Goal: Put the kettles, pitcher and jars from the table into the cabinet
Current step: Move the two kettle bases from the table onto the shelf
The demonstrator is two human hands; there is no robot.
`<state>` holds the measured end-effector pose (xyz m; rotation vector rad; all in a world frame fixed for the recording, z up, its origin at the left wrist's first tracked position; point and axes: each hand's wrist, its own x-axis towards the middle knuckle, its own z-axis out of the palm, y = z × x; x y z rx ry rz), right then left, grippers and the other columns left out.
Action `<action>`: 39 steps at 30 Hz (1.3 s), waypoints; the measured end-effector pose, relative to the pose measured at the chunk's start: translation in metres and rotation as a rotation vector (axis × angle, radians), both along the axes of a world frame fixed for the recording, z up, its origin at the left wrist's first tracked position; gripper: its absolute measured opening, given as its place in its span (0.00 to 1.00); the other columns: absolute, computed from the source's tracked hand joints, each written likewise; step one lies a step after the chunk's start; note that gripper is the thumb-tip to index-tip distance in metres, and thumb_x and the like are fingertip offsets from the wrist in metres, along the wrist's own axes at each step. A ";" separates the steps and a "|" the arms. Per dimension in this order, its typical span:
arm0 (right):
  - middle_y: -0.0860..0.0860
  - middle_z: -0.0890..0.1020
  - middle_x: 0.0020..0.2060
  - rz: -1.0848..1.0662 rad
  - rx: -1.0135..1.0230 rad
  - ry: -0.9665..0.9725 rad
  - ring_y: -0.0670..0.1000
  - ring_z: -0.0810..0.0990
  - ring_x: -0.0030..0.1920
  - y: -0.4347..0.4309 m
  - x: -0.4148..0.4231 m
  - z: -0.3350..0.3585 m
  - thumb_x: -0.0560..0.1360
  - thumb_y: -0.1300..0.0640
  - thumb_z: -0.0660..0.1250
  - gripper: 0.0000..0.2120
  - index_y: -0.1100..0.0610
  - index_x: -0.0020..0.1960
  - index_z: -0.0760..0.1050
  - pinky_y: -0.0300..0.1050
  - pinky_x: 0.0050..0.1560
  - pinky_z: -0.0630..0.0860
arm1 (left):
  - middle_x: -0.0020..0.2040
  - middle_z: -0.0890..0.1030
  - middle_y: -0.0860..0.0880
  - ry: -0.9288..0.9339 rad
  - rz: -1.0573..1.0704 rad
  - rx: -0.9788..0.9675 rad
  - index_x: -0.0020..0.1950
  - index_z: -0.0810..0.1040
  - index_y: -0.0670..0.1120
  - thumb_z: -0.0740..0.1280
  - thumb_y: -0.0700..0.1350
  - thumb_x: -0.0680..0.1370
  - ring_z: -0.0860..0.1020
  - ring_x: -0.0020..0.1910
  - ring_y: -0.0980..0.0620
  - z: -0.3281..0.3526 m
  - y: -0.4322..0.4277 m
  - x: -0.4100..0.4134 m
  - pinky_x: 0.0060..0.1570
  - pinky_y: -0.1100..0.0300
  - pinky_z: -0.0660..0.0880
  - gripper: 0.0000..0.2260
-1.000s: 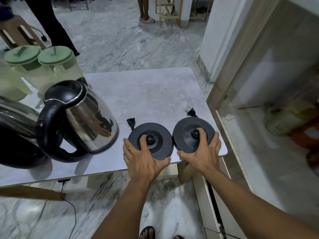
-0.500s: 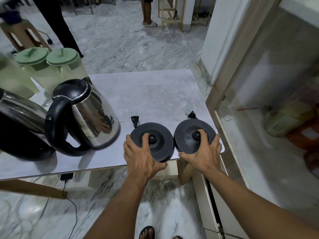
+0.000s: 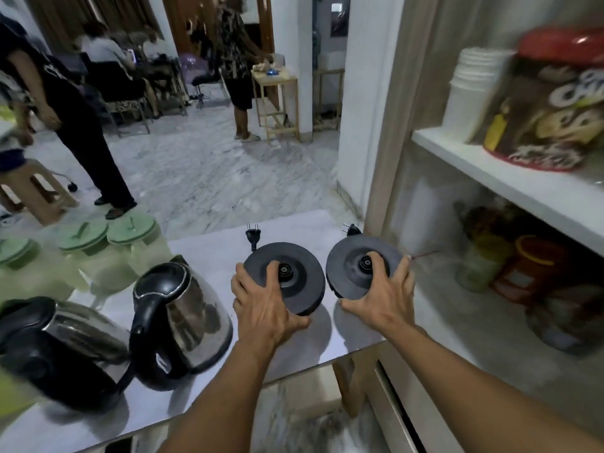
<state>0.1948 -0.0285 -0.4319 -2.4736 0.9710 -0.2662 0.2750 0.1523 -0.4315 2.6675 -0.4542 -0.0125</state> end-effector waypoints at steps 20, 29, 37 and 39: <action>0.61 0.36 0.78 -0.688 -0.265 -0.183 0.68 0.41 0.77 0.149 -0.216 0.196 0.62 0.41 0.78 0.52 0.43 0.77 0.52 0.63 0.72 0.62 | 0.77 0.44 0.35 -0.187 -0.744 -0.256 0.72 0.55 0.54 0.79 0.63 0.59 0.50 0.75 0.31 0.180 0.041 -0.103 0.70 0.37 0.61 0.50; 0.63 0.40 0.78 -1.062 -0.382 -0.148 0.70 0.46 0.76 0.156 -0.398 0.228 0.62 0.40 0.77 0.50 0.44 0.76 0.53 0.64 0.74 0.59 | 0.77 0.43 0.35 -0.208 -1.125 -0.339 0.71 0.54 0.57 0.79 0.62 0.60 0.49 0.76 0.31 0.224 -0.020 -0.276 0.70 0.37 0.60 0.48; 0.65 0.40 0.78 -1.254 -0.366 -0.125 0.70 0.46 0.77 0.121 -0.550 0.251 0.63 0.40 0.78 0.52 0.44 0.77 0.51 0.63 0.75 0.57 | 0.77 0.45 0.33 -0.211 -1.349 -0.381 0.71 0.56 0.57 0.80 0.63 0.57 0.50 0.76 0.30 0.257 -0.092 -0.428 0.70 0.37 0.60 0.50; 0.65 0.42 0.78 -1.274 -0.360 -0.097 0.71 0.47 0.76 0.106 -0.581 0.256 0.63 0.39 0.78 0.53 0.44 0.77 0.51 0.63 0.74 0.57 | 0.77 0.46 0.32 -0.209 -1.370 -0.350 0.71 0.55 0.57 0.80 0.64 0.57 0.51 0.76 0.30 0.264 -0.112 -0.459 0.70 0.37 0.60 0.51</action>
